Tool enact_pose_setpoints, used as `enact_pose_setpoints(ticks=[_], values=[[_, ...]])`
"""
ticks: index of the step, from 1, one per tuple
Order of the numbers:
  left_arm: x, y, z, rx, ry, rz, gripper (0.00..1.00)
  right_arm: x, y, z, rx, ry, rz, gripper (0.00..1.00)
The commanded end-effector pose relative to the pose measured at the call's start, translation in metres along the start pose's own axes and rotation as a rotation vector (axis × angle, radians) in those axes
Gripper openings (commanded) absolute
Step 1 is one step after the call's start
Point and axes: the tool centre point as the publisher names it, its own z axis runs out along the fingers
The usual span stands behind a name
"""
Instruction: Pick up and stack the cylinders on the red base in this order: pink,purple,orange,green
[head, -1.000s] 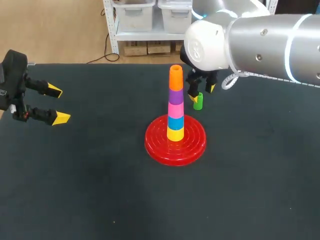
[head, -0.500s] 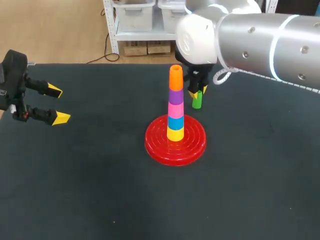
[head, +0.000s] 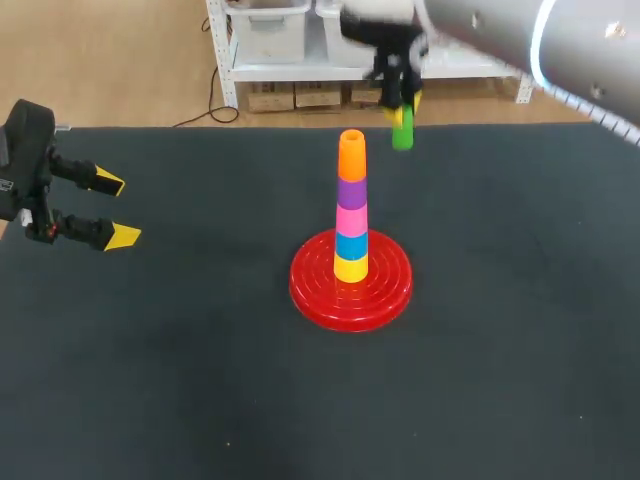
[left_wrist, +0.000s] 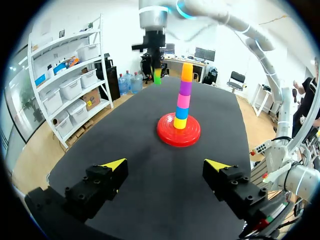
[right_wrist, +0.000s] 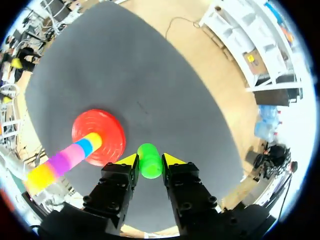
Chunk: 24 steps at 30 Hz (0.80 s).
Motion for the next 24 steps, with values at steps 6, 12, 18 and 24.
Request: enact_pose_setpoints(ticks=[6, 12, 18, 24], values=[[0.002, 0.0, 0.001, -0.001, -0.006, 0.003, 1.0, 0.03, 0.065, -0.105, 0.081, -0.099, -0.192, 0.0], [0.002, 0.0, 0.001, -0.001, -0.006, 0.003, 1.0, 0.035, 0.109, -0.108, 0.095, -0.108, -0.367, 0.0], [0.002, 0.0, 0.001, -0.001, -0.006, 0.003, 1.0, 0.046, 0.129, -0.097, 0.114, -0.154, -0.467, 0.0], [0.002, 0.0, 0.001, -0.001, -0.006, 0.003, 1.0, 0.052, 0.139, -0.09, 0.159, -0.242, -0.517, 0.0]])
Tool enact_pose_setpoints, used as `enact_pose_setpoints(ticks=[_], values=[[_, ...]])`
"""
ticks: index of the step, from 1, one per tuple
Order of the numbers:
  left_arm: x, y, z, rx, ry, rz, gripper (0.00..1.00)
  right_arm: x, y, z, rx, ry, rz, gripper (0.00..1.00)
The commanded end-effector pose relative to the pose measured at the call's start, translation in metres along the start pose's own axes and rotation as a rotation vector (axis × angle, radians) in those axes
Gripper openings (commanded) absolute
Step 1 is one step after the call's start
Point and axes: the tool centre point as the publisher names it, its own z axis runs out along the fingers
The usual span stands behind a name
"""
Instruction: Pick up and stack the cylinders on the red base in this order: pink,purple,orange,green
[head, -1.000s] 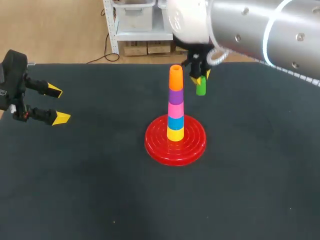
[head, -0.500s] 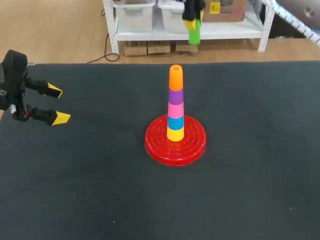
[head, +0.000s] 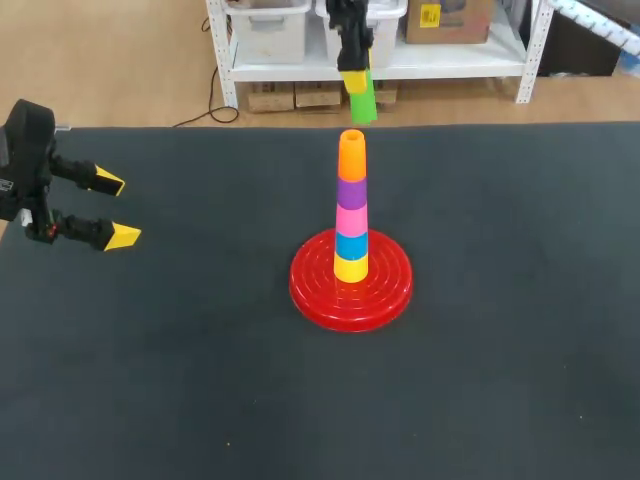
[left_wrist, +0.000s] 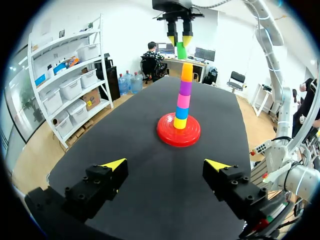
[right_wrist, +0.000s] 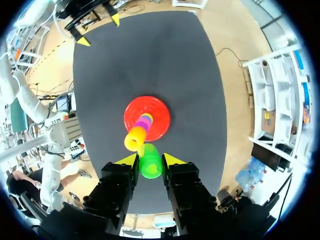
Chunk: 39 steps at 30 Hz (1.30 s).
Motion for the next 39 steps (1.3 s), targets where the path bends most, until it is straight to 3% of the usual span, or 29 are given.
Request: enact_pose_setpoints(ticks=[1, 10, 28, 32, 39], values=[[0.002, 0.0, 0.001, -0.001, -0.006, 0.003, 1.0, 0.01, 0.028, 0.012, 0.269, -0.233, -0.023, 0.0], [0.002, 0.0, 0.001, -0.001, -0.006, 0.003, 1.0, 0.004, 0.035, 0.006, 0.31, -0.273, -0.054, 0.0], [0.002, 0.0, 0.001, -0.001, -0.006, 0.003, 1.0, -0.006, 0.027, 0.011, 0.345, -0.195, -0.087, 0.0], [0.002, 0.0, 0.001, -0.001, -0.006, 0.003, 1.0, -0.004, 0.021, 0.005, 0.331, -0.182, -0.068, 0.0], [0.002, 0.0, 0.001, -0.001, -0.006, 0.003, 1.0, -0.004, 0.016, 0.005, 0.23, -0.167, -0.047, 0.0]])
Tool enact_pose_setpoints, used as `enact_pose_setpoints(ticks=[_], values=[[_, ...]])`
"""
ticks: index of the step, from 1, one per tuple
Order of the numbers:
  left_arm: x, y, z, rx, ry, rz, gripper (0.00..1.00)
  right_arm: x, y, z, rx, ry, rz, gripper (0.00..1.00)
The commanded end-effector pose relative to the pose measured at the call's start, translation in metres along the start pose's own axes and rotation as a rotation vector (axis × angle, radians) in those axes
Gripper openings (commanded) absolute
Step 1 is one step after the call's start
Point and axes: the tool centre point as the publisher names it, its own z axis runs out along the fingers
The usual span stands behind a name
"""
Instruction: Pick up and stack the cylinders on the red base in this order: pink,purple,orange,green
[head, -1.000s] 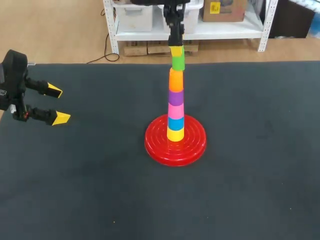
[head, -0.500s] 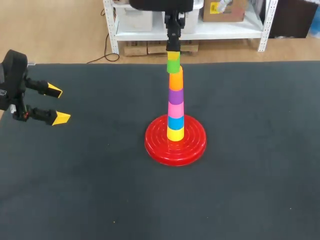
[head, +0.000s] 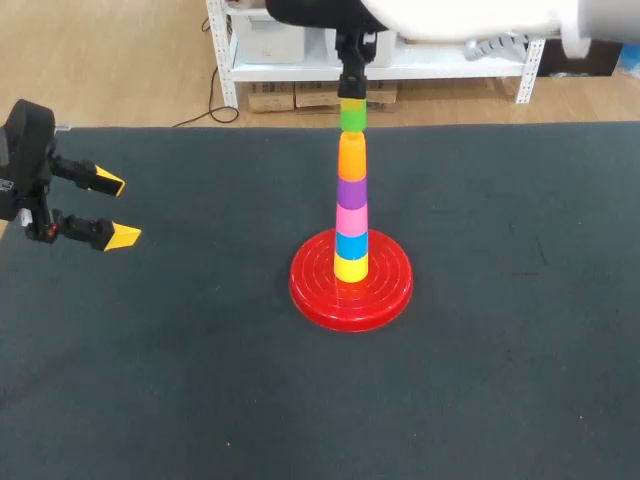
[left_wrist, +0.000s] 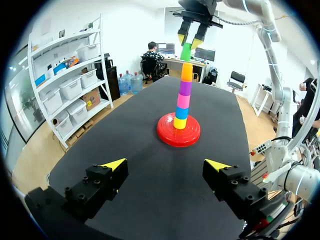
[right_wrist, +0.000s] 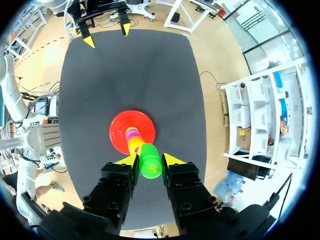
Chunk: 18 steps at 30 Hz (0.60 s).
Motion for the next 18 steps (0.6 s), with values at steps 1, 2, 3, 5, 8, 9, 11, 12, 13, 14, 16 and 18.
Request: enact_pose_setpoints(ticks=[1, 2, 3, 5, 8, 9, 11, 12, 13, 14, 16, 18], values=[[0.0019, 0.0004, 0.0009, -0.001, -0.006, 0.003, 1.0, -0.0003, -0.0009, 0.0027, -0.052, 0.001, 0.009, 0.0], [0.0019, 0.0004, 0.0009, -0.001, -0.006, 0.003, 1.0, -0.0004, -0.0007, 0.0032, -0.072, -0.001, 0.014, 0.0], [0.0019, 0.0004, 0.0009, -0.001, -0.006, 0.003, 1.0, -0.0004, -0.0007, 0.0038, -0.087, -0.005, 0.017, 0.0], [0.0019, 0.0004, 0.0009, -0.001, -0.006, 0.003, 1.0, -0.0005, -0.0007, 0.0049, -0.094, -0.004, 0.02, 0.0], [0.0019, 0.0004, 0.0009, -0.001, -0.006, 0.003, 1.0, -0.0001, -0.0006, 0.0064, -0.099, -0.001, 0.026, 0.0], [0.0019, 0.0004, 0.0009, -0.001, -0.006, 0.003, 1.0, 0.0001, -0.0007, 0.007, -0.103, -0.001, 0.027, 0.0], [0.0019, 0.0004, 0.0009, -0.001, -0.006, 0.003, 1.0, 0.0002, -0.0017, 0.008, -0.106, 0.001, 0.031, 0.0], [0.0019, 0.0004, 0.0009, -0.001, -0.006, 0.003, 1.0, 0.0001, -0.0017, 0.008, -0.107, 0.001, 0.032, 0.0], [0.0019, 0.0004, 0.0009, -0.001, -0.006, 0.003, 1.0, -0.0002, -0.0018, 0.0074, -0.106, -0.003, 0.031, 0.0], [0.0019, 0.0004, 0.0009, -0.001, -0.006, 0.003, 1.0, -0.0005, -0.0017, 0.0066, -0.108, -0.006, 0.03, 0.0], [0.0019, 0.0004, 0.0009, -0.001, -0.006, 0.003, 1.0, -0.0013, -0.0014, 0.0052, -0.107, -0.012, 0.028, 0.0], [0.0019, 0.0004, 0.0009, -0.001, -0.006, 0.003, 1.0, -0.0019, -0.0012, 0.0037, -0.109, -0.017, 0.026, 0.0]])
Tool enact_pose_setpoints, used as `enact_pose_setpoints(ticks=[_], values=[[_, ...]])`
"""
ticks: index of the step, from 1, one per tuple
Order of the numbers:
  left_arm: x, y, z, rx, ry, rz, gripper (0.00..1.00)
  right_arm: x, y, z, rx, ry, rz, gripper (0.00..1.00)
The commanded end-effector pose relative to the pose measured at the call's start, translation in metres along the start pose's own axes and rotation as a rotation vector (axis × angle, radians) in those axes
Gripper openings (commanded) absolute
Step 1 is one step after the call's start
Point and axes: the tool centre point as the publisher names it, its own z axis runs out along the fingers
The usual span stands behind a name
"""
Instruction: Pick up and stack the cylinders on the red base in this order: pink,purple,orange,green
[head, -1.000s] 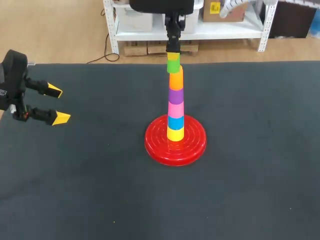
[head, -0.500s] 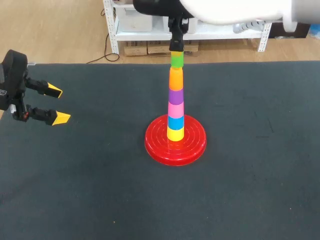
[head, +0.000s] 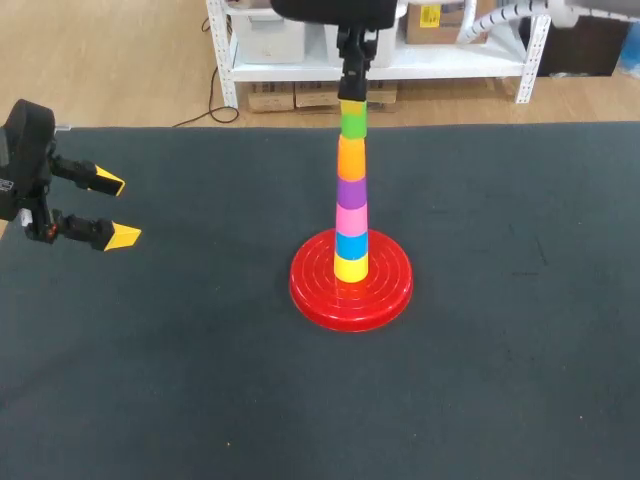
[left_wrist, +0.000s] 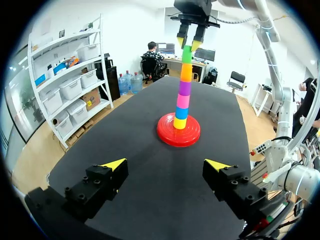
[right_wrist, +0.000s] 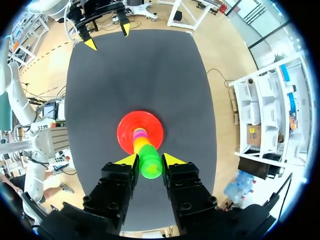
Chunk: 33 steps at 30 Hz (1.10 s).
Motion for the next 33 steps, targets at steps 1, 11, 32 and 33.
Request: enact_pose_setpoints(ticks=[1, 11, 32, 33], values=[[0.002, 0.0, 0.001, -0.001, -0.006, 0.003, 1.0, -0.001, -0.001, -0.002, -0.008, -0.005, -0.004, 0.0], [0.002, 0.0, 0.001, -0.001, -0.006, 0.003, 1.0, -0.001, 0.002, 0.0, -0.022, 0.003, -0.012, 0.0], [0.002, 0.0, 0.001, -0.001, -0.006, 0.003, 1.0, 0.0, 0.006, 0.012, -0.047, 0.032, -0.018, 0.0], [0.002, 0.0, 0.001, -0.001, -0.006, 0.003, 1.0, 0.0, 0.006, 0.014, -0.049, 0.035, -0.018, 0.0]])
